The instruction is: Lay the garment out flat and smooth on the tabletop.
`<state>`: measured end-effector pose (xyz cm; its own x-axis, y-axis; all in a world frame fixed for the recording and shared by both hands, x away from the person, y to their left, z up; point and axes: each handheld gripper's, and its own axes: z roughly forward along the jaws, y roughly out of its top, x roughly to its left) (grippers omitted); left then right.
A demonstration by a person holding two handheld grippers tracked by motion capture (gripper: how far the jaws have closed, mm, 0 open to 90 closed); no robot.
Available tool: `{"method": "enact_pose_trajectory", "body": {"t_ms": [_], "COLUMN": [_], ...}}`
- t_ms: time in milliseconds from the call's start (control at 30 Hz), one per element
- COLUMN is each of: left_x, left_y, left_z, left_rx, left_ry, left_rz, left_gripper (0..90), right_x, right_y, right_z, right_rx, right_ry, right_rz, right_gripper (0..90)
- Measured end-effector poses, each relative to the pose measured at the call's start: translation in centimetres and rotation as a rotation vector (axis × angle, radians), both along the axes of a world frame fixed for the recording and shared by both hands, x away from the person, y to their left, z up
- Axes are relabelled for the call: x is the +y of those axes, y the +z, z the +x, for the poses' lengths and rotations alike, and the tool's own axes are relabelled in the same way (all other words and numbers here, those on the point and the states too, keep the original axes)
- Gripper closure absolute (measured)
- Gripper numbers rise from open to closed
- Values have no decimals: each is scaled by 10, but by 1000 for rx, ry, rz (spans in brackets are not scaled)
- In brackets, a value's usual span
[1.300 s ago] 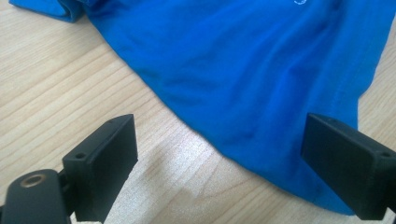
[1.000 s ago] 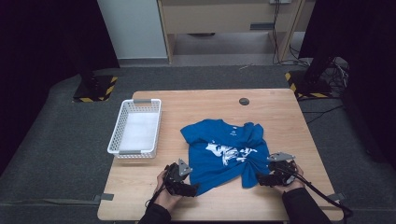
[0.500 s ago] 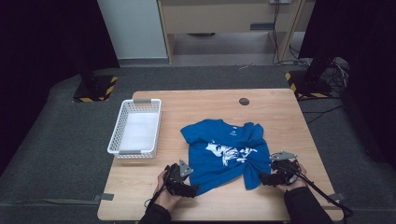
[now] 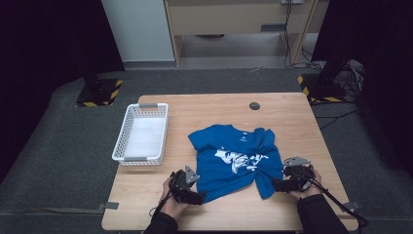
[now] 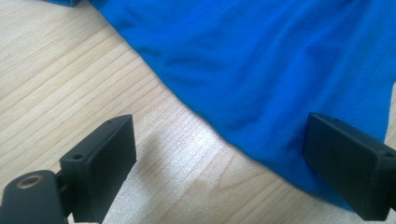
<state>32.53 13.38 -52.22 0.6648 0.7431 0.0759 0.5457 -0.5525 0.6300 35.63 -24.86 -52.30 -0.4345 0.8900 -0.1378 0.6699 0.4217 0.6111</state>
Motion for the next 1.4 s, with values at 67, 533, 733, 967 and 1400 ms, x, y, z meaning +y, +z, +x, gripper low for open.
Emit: {"method": "enact_pose_trajectory", "body": {"t_ms": [67, 533, 733, 967, 1400], "left_x": [1, 8, 12, 15, 19], "left_y": [0, -1, -2, -3, -3], "left_z": [1, 7, 12, 16, 19], "left_rx": [-2, -11, -10, -11, 11], "left_ry": [3, 45, 63, 82, 107], "left_rz": [1, -6, -19, -28, -56], "left_gripper": [99, 96, 94, 92, 88], "right_x": [-1, -5, -6, -6, -13], "right_y": [0, -3, -5, -7, -3], "right_z": [1, 15, 20, 26, 28], "right_rx": [1, -10, -35, -47, -40], "right_ry": [-13, -46, -48, -59, -76], "right_rz": [4, 42, 47, 75, 166], "right_gripper": [14, 7, 7, 9, 31]}}
